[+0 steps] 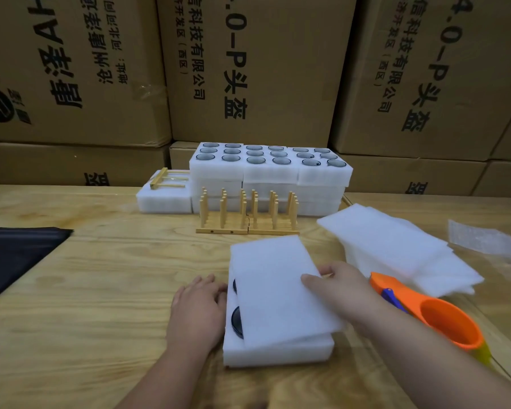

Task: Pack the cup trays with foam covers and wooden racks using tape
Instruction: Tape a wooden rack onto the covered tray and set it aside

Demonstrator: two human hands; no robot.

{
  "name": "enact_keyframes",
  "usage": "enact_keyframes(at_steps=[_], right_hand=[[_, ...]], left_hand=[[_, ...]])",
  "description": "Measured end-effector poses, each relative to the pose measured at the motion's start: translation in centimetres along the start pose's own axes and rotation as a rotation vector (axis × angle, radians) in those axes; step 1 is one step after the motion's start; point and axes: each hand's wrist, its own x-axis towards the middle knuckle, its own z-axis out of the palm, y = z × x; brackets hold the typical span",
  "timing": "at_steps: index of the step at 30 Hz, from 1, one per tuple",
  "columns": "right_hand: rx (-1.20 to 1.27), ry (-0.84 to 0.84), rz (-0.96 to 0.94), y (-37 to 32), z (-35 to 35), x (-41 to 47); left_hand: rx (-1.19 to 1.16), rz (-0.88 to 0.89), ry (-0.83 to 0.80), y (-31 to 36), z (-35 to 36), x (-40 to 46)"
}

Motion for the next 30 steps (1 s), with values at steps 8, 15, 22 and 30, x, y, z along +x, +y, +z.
enact_keyframes(at_steps=[8, 15, 22, 30], right_hand=[[-0.047, 0.071, -0.006, 1.3, 0.4, -1.1], [0.622, -0.164, 0.038, 1.5, 1.2, -1.1], [0.728, -0.253, -0.029, 2.7, 3.1, -1.1], [0.738, -0.195, 0.014, 2.9, 2.7, -0.6]], left_hand=[[-0.589, -0.118, 0.103, 0.2, -1.3, -0.8], [-1.292, -0.226, -0.279, 3.6, -1.4, -2.8], [-1.054, -0.239, -0.283, 4.4, -2.2, -2.7], [-1.179, -0.330, -0.256, 4.4, -3.0, -1.7]])
